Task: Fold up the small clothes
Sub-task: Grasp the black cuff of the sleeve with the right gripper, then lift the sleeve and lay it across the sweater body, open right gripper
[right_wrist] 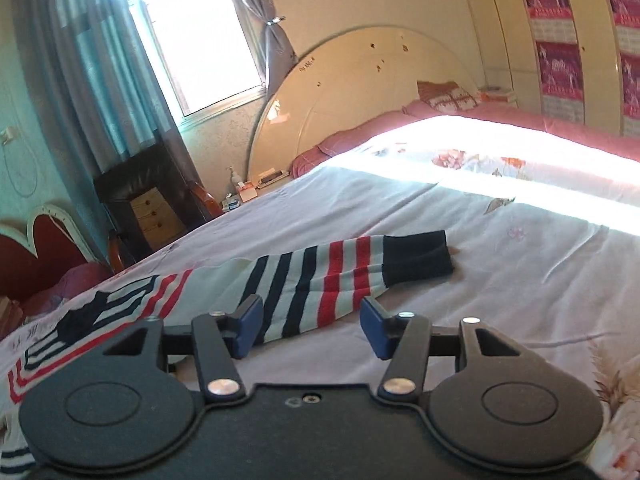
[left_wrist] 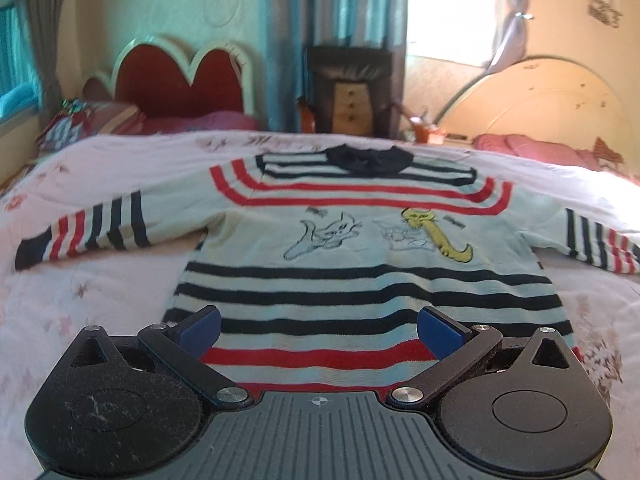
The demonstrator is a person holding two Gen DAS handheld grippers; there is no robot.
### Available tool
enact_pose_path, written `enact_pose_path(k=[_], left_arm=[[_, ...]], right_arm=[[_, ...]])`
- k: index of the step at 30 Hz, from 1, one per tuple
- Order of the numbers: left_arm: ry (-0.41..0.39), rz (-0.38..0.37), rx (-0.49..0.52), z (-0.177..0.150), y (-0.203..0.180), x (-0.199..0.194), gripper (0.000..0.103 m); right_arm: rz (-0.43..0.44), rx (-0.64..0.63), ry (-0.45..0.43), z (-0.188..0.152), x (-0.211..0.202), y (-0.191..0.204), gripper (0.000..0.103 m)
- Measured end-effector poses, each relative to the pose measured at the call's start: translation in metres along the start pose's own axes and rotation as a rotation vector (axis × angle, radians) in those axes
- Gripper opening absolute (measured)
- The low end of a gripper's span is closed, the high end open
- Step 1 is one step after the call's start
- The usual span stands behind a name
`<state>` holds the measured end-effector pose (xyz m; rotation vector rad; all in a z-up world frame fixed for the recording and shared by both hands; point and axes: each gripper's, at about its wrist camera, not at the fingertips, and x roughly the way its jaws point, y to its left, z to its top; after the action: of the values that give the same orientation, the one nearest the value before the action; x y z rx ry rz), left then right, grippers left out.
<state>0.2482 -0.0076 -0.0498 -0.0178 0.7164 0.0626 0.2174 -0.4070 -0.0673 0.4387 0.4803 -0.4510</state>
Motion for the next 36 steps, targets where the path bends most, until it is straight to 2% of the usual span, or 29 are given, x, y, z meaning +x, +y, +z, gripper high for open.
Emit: enact_pose_path(k=[1,3,6,7,9,12,14,15,16,17,21,25,29,36], left_arm=[[0.024,0.007,-0.023,0.000,-0.003,0.005,0.103],[0.063,0.001,-0.064,-0.002,-0.010,0.014,0.103],[0.090,0.016,-0.052,-0.003,-0.022,0.024,0.103],[0.092,0.027,-0.045,-0.002,-0.025,0.026,0.103],[0.096,0.044,-0.042,0.000,-0.028,0.031,0.103],[0.110,0.072,-0.047,0.004,-0.023,0.042,0.103],[0.124,0.097,-0.051,0.006,-0.013,0.051,0.103],[0.134,0.112,-0.057,0.008,-0.007,0.057,0.103],[0.143,0.120,-0.064,0.009,0.000,0.063,0.103],[0.147,0.115,-0.077,0.010,0.008,0.069,0.103],[0.125,0.117,-0.079,0.013,0.037,0.085,0.103],[0.107,0.103,-0.007,0.019,0.059,0.104,0.103],[0.060,0.130,0.034,0.027,0.080,0.115,0.103],[0.050,0.122,0.032,0.033,0.115,0.126,0.103]], right_arm=[[0.006,0.036,0.025,0.002,0.018,-0.011,0.041],[0.015,0.131,0.075,0.003,0.055,-0.036,0.041],[0.006,0.273,0.123,-0.001,0.098,-0.068,0.043],[0.002,0.332,0.138,-0.003,0.110,-0.079,0.038],[0.031,0.408,0.119,-0.005,0.119,-0.094,0.039],[0.025,0.415,0.097,0.000,0.127,-0.097,0.037],[0.006,0.413,0.099,0.006,0.138,-0.097,0.027],[-0.014,0.390,0.104,0.008,0.141,-0.093,0.014],[-0.026,0.365,0.104,0.009,0.143,-0.090,0.009],[-0.032,0.341,0.097,0.011,0.145,-0.087,0.008],[-0.094,0.195,0.076,0.014,0.149,-0.065,0.008],[-0.108,0.040,0.036,0.023,0.134,-0.030,0.007],[-0.037,-0.133,-0.009,0.025,0.117,0.039,0.007],[0.139,-0.208,0.007,-0.002,0.108,0.153,0.007]])
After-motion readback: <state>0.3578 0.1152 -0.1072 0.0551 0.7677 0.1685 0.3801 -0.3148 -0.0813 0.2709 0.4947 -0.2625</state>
